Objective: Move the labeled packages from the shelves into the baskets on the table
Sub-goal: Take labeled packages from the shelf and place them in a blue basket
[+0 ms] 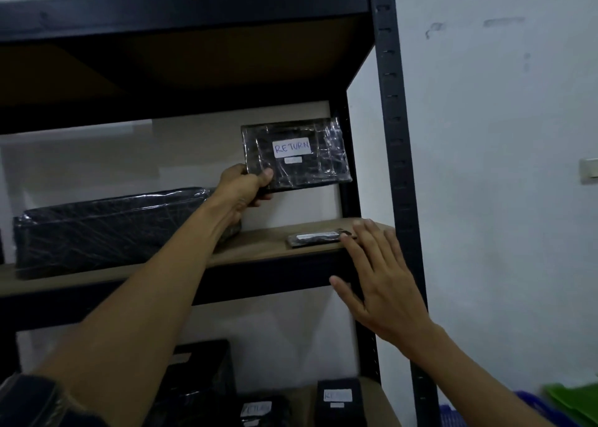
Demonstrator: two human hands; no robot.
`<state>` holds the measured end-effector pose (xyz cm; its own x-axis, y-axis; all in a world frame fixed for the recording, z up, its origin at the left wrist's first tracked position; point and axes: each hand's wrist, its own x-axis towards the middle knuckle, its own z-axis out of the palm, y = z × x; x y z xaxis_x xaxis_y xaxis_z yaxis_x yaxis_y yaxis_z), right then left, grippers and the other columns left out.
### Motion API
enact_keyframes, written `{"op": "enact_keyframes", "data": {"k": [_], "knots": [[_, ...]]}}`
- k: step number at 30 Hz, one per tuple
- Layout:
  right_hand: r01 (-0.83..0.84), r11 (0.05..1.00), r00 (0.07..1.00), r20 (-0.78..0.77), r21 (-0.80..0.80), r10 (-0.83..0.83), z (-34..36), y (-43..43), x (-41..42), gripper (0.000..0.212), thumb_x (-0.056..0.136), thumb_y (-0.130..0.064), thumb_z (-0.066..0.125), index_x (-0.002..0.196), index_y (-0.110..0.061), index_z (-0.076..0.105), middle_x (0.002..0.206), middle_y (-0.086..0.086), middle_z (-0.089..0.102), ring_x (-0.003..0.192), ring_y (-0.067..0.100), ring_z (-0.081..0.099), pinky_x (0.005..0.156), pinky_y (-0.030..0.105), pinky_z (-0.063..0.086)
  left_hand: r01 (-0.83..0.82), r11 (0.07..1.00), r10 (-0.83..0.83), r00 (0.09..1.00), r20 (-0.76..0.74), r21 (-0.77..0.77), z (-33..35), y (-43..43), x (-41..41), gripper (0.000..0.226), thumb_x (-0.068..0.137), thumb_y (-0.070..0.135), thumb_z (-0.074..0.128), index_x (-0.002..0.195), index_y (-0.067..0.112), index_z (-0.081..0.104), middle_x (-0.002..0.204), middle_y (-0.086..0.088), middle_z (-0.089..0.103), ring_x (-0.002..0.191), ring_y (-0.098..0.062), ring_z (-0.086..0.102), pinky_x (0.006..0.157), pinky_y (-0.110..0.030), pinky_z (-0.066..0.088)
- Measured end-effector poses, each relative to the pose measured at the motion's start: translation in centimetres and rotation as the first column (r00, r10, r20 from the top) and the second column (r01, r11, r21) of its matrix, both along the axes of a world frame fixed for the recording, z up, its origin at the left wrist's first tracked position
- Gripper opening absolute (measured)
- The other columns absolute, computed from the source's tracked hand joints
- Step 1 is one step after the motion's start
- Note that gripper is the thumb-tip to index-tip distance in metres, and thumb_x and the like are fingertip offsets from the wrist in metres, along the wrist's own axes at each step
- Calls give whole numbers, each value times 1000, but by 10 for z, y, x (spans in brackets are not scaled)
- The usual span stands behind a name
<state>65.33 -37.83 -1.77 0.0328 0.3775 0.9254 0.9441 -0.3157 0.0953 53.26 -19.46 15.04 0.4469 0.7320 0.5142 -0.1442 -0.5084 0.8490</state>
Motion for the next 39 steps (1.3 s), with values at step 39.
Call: {"op": "enact_keyframes", "data": {"k": [39], "knots": [[-41, 886, 891, -419, -461, -176, -186, -409, -118, 46, 73, -53, 51, 108, -25, 39, 93, 1, 62, 80, 25, 63, 74, 35, 48, 248, 806, -231, 968, 101, -538, -287, -427, -192, 9, 94, 12, 52, 103, 12, 56, 86, -2, 63, 64, -12, 55, 47, -23, 41]]}}
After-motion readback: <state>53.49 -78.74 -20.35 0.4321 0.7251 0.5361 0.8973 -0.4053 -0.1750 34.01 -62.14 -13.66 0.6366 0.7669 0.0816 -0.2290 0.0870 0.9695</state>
